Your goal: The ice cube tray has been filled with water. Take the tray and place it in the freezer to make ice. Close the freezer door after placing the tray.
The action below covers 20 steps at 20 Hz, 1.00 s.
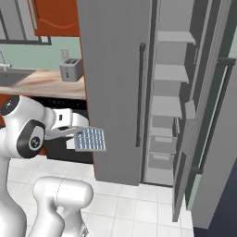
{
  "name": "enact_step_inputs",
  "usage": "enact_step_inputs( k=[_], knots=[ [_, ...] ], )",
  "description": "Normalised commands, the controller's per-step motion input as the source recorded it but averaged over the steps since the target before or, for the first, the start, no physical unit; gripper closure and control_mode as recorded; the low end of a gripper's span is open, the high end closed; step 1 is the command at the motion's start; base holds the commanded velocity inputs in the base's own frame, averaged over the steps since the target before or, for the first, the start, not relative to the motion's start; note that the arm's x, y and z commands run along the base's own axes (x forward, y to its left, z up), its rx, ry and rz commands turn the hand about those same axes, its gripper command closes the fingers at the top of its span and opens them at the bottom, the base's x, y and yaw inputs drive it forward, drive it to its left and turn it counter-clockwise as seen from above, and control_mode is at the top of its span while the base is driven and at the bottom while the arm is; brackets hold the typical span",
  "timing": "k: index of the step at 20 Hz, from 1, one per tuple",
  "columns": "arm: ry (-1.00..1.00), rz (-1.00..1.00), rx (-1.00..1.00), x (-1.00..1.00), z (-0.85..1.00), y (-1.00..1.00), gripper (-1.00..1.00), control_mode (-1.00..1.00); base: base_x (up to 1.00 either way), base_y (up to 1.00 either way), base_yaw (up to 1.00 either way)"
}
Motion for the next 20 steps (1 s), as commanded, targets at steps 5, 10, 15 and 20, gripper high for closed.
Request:
enact_step_inputs(
  k=[5,10,15,20],
  knots=[
    [0.00,0.00,0.00,0.00,0.00,0.00,1.00,1.00,0.13,-0.31,-0.06],
    [0.00,0.00,0.00,0.00,0.00,0.00,1.00,1.00,0.13,-0.28,-0.05],
    [0.00,0.00,0.00,0.00,0.00,0.00,1.00,1.00,0.21,-0.31,-0.07],
    [0.00,0.00,0.00,0.00,0.00,0.00,1.00,1.00,0.35,-0.30,-0.08]
  ],
)
